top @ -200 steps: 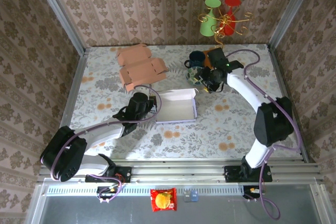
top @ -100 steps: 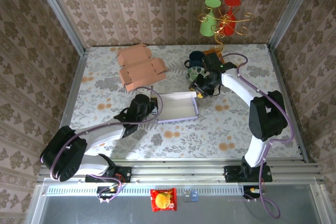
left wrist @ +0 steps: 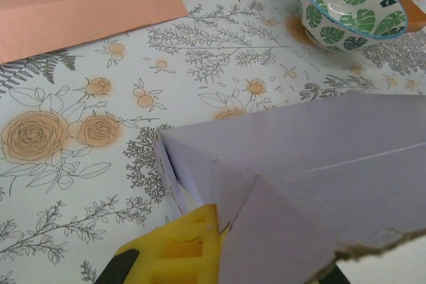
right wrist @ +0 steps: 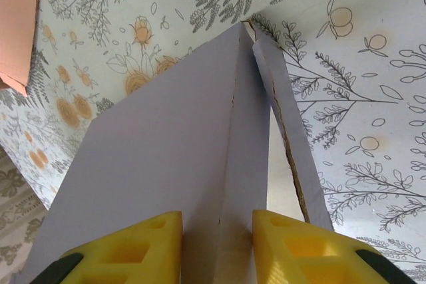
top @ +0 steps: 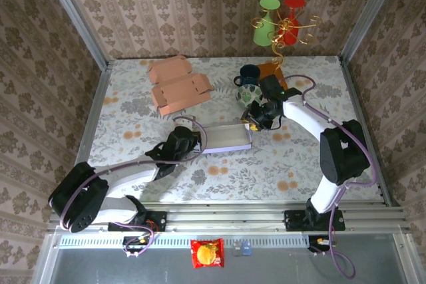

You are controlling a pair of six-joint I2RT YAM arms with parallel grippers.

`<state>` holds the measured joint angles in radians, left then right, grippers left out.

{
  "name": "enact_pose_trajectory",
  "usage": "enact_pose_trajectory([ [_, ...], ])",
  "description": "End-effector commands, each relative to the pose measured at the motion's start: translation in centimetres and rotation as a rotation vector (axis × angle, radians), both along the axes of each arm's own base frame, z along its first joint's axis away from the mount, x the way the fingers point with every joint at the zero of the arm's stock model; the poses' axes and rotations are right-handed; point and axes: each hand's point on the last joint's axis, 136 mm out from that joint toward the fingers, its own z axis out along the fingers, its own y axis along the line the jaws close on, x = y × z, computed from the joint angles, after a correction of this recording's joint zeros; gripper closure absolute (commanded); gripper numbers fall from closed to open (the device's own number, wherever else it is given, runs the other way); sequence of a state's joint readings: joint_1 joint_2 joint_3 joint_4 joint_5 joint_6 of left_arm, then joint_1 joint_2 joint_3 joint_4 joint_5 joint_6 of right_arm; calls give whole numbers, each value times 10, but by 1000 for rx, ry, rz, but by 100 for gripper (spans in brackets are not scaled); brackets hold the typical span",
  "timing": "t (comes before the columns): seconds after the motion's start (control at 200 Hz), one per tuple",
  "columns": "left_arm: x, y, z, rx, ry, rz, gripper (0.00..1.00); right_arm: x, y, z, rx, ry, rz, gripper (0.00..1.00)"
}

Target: Fold the paper box

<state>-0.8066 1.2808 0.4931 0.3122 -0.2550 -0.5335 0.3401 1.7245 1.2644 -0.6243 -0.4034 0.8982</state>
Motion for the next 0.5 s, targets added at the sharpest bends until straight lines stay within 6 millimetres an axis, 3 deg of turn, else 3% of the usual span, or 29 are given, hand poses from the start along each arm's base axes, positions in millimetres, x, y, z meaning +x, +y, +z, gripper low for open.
enact_pose_trajectory([
  [0.0,-19,3,-16,13,84,-22,87,-13,1,-1,-29,-19,53,67],
  [0.295,-41,10,-24,10,159,-42,70,-23,1,-8,-67,-63,104,65],
  [0.495,-58,7,-20,-17,209,-96,53,-30,-3,-19,-85,-68,118,62],
])
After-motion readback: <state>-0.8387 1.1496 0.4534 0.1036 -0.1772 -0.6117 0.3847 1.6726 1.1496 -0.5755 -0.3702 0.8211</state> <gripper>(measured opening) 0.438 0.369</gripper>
